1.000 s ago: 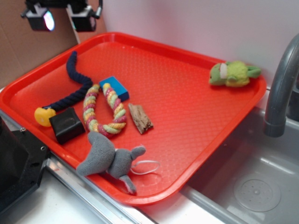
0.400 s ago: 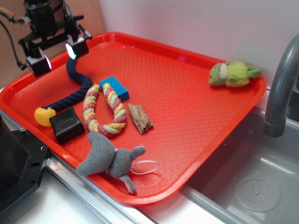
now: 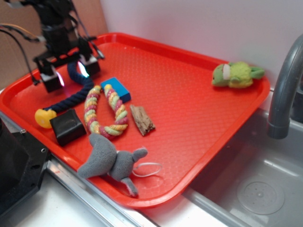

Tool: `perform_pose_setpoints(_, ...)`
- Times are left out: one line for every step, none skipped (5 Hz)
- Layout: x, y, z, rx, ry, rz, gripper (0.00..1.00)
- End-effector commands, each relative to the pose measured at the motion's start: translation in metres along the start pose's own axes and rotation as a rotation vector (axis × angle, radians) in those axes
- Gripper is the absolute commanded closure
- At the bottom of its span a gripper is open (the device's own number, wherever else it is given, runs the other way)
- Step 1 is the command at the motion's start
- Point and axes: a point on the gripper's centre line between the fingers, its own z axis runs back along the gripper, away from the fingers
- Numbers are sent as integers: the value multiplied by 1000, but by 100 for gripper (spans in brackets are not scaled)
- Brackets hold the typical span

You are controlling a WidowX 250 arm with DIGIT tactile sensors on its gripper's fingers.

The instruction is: Grab the blue rope.

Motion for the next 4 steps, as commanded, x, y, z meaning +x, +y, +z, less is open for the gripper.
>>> perform_pose_setpoints(-6, 4, -3, 37, -37, -70, 100)
perform_pose_setpoints(-7, 10, 14, 10, -42, -117, 100)
perform_pose_setpoints(-10, 16, 43, -10, -64, -269, 100)
perform_pose_setpoints(-17, 20, 74, -103, 10, -503, 100)
